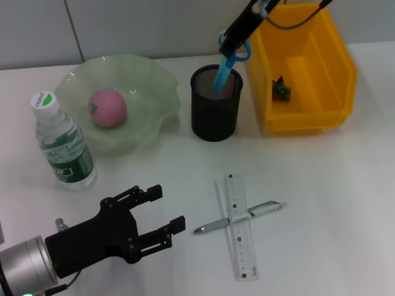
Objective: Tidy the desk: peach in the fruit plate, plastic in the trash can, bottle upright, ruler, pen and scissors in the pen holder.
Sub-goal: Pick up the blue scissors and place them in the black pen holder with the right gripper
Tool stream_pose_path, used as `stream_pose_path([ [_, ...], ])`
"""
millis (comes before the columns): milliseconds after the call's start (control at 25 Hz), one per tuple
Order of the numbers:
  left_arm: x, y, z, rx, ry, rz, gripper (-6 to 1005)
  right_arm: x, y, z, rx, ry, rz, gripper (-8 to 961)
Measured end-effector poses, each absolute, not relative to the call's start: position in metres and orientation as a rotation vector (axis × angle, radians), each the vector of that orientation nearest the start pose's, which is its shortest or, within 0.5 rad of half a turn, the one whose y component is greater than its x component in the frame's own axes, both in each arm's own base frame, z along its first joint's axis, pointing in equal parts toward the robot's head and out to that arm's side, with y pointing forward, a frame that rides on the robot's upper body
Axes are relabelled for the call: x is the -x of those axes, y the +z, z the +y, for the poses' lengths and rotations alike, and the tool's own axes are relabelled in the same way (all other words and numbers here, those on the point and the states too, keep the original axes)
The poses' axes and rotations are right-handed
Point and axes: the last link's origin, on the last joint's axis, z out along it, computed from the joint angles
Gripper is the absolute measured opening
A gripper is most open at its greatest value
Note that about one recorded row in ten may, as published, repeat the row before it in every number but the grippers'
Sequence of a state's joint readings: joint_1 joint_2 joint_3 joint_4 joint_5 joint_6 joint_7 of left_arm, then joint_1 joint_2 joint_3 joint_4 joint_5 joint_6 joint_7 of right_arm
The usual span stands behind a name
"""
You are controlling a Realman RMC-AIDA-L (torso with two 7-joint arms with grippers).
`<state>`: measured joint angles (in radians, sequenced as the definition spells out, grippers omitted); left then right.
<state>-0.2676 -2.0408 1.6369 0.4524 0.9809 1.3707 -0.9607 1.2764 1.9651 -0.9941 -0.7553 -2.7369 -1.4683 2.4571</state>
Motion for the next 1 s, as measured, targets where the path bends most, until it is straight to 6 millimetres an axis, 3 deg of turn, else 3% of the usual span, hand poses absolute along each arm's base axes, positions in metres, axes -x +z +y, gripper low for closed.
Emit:
stream_pose_path([
  [520, 0.278, -0.072, 0.249, 2.618, -0.968, -0.593, 786, -0.067, 0.001, 0.470, 2.575, -0.470, 0.757, 94],
  [1000, 0.282, -0.068, 0.248, 2.627, -0.952, -0.587, 785, -0.067, -0.003, 0.470, 2.550, -0.460, 0.789, 96],
])
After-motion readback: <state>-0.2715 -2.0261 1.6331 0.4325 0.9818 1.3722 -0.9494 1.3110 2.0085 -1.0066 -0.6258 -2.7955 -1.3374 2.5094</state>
